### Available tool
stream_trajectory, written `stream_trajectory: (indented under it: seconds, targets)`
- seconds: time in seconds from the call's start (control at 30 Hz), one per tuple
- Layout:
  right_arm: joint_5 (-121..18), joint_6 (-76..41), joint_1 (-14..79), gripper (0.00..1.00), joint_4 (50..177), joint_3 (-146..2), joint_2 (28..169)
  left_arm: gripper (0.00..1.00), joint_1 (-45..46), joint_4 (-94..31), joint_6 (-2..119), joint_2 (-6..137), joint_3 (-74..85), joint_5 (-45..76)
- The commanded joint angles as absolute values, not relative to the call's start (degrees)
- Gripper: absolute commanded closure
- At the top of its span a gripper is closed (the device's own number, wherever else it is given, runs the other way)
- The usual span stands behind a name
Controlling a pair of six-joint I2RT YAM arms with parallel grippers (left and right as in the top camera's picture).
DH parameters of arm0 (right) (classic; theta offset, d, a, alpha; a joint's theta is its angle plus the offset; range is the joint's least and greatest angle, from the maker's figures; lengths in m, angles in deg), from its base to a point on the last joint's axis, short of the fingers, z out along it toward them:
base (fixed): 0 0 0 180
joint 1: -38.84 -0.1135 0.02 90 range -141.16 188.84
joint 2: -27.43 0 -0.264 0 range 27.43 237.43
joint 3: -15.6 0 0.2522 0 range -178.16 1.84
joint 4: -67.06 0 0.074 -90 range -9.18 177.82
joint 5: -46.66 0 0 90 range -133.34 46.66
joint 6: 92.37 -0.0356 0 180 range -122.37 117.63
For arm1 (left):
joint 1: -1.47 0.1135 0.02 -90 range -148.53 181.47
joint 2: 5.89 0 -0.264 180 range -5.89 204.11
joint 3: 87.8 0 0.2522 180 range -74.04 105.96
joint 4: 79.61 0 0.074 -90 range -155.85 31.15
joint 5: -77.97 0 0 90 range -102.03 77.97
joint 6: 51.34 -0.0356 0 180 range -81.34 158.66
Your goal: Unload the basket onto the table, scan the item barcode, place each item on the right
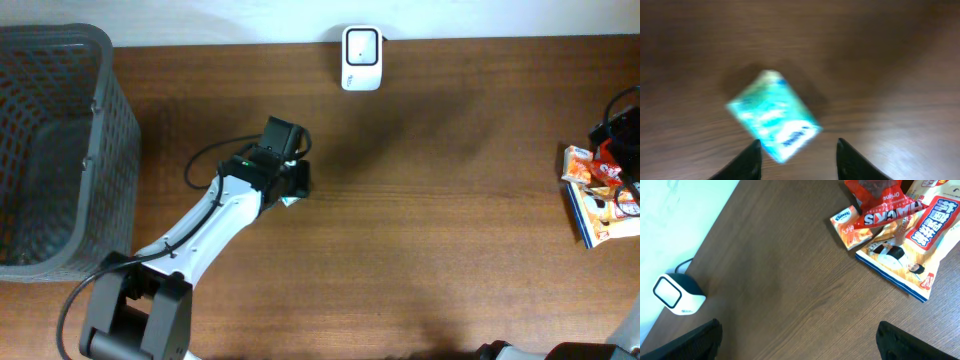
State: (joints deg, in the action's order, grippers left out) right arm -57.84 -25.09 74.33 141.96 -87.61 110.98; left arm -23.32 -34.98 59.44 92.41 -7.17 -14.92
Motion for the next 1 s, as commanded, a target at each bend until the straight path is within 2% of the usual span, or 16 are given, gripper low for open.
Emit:
stream_trajectory:
  seconds: [0.0,0.1,0.27,0.47,0.6,0.7,0.87,0.97]
  targets:
    - [-57.93,-25.37,74.43,0.02,141.94,-87.72,111.06,0.71,-22.34,-34.69,66.54,94.73,-6.60,-22.79]
    - [-57.93,-25.37,74.43,0.02,141.92,-87.72,111.06,0.84,-22.36,-34.93,72.73,98.86,-6.60,-22.05]
    - [-57.93,-25.37,74.43,0.02,141.94,-87.72,111.06,0.97,-22.34,-35.15,77.65,103.01,-6.60,-21.92]
    - [-57.93,-25.37,74.43,0.02,141.94,-87.72,111.06,0.96,-22.25,-38.98,77.38,103.19,-6.60,-16.65]
    - [-57.93,-25.37,74.43,0.02,141.94,-87.72,111.06,0.97,-23.17,-43.92,69.08,103.87,-6.60,-6.24]
    - [-57.93,-25.37,74.43,0.01,141.94,-87.72,111.06,0.94,-24.22,-46.21,63.11,105.24,-6.60,-3.10]
    - [-57.93,-25.37,74.43,0.02,141.94,-87.72,111.06,0.93,-24.79,-47.17,59.22,108.74,-6.60,3.50]
    - [-57.91,-25.37,74.43,0.02,141.94,-87.72,111.06,0.93,-25.05,-47.44,55.18,109.18,-6.58,11.53]
